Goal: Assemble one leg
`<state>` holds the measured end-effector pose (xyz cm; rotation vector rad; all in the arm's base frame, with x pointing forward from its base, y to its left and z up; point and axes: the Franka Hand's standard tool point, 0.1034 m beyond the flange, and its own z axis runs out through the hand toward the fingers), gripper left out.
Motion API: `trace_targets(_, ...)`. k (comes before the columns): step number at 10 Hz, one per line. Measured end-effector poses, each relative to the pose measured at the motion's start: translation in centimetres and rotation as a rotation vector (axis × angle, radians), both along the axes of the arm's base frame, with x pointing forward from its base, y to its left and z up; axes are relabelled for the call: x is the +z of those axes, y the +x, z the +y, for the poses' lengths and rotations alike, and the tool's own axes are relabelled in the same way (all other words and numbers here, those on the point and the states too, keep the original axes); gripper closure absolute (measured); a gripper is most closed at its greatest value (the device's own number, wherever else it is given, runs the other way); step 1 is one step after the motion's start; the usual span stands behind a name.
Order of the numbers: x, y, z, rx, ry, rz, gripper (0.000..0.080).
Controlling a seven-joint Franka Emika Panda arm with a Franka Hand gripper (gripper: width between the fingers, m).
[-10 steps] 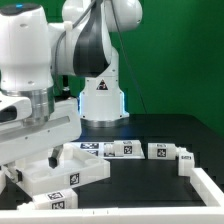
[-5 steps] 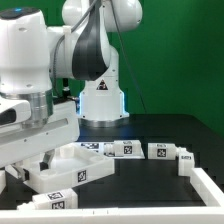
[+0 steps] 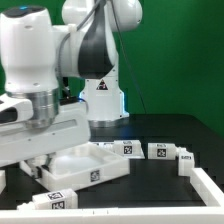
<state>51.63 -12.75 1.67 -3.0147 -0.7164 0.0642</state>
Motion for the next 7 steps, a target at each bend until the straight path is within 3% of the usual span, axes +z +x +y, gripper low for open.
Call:
trace_targets(2, -0.2, 2.1, 3.0, -0.139, 0.009, 0.007, 0.0746)
trace_targets(7, 0.5, 7.8, 7.9, -0.358, 0.017, -0.044, 0.0745)
